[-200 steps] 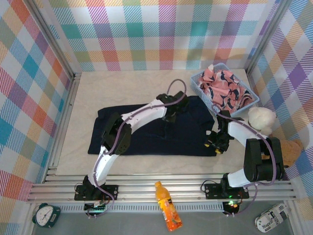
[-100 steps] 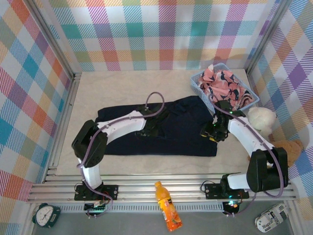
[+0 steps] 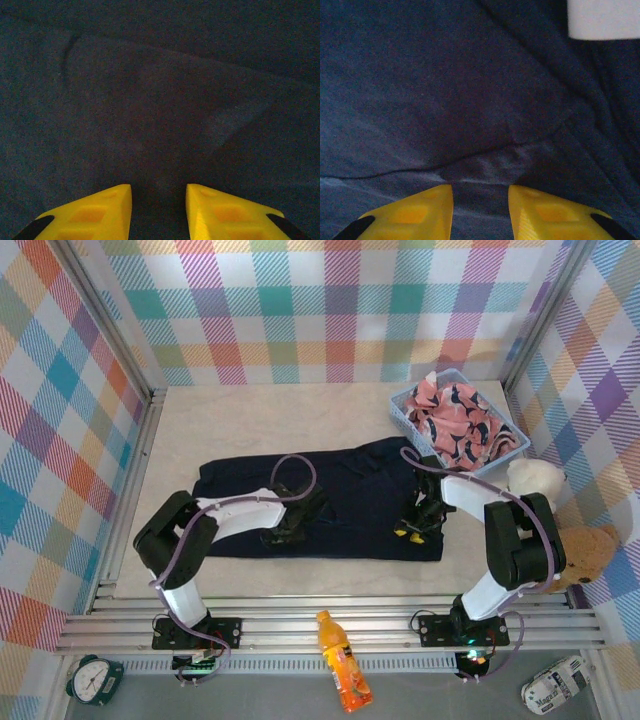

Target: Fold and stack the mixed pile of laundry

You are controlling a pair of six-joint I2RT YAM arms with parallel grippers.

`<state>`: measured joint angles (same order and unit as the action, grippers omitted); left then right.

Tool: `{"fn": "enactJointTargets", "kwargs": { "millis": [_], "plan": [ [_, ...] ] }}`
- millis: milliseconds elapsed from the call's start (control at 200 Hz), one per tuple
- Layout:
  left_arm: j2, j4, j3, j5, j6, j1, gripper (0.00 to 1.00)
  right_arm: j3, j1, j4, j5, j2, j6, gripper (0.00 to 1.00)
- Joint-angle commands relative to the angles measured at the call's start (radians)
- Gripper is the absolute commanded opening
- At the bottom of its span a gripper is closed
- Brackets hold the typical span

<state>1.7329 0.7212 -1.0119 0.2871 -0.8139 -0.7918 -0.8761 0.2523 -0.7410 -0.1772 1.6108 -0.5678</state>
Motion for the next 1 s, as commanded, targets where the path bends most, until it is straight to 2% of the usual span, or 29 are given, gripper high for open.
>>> {"fn": "enactJointTargets", "kwargs": {
  "millis": [0, 65, 140, 210, 275, 330, 440, 595, 750, 995],
  "plan": [
    [-0.037, 0.095, 0.084, -0.044, -0.077, -0.009, 0.35, -0.003, -0.002, -0.070, 0.012, 0.000, 0.001, 0.39],
    [-0.068, 0.126, 0.060, -0.040, -0.059, -0.001, 0.41, -0.038, 0.000, -0.080, -0.015, -0.017, 0.008, 0.44],
    [-0.087, 0.158, -0.016, -0.021, -0.013, 0.037, 0.62, -0.101, -0.001, -0.094, -0.028, -0.038, 0.011, 0.55],
    [-0.085, 0.163, -0.102, -0.029, 0.037, 0.109, 0.76, -0.177, -0.001, -0.106, -0.036, -0.038, 0.014, 0.66],
    [-0.063, 0.154, -0.184, -0.061, 0.079, 0.193, 0.81, -0.256, -0.001, -0.115, -0.036, -0.021, 0.016, 0.75],
    [-0.033, 0.143, -0.252, -0.086, 0.114, 0.262, 0.81, -0.325, -0.002, -0.119, -0.025, 0.008, 0.019, 0.77],
    [0.058, 0.118, -0.383, -0.115, 0.177, 0.367, 0.81, -0.479, -0.002, -0.121, 0.006, 0.106, 0.007, 0.75],
    [0.189, 0.068, -0.487, -0.160, 0.199, 0.460, 0.81, -0.664, -0.001, -0.069, -0.014, 0.281, -0.036, 0.65],
    [0.275, 0.062, -0.512, -0.174, 0.217, 0.480, 0.80, -0.783, 0.028, -0.058, -0.024, 0.417, -0.065, 0.54],
    [0.296, 0.031, -0.435, -0.173, 0.211, 0.480, 0.80, -0.825, 0.070, -0.036, -0.031, 0.540, -0.100, 0.45]
  ]
}}
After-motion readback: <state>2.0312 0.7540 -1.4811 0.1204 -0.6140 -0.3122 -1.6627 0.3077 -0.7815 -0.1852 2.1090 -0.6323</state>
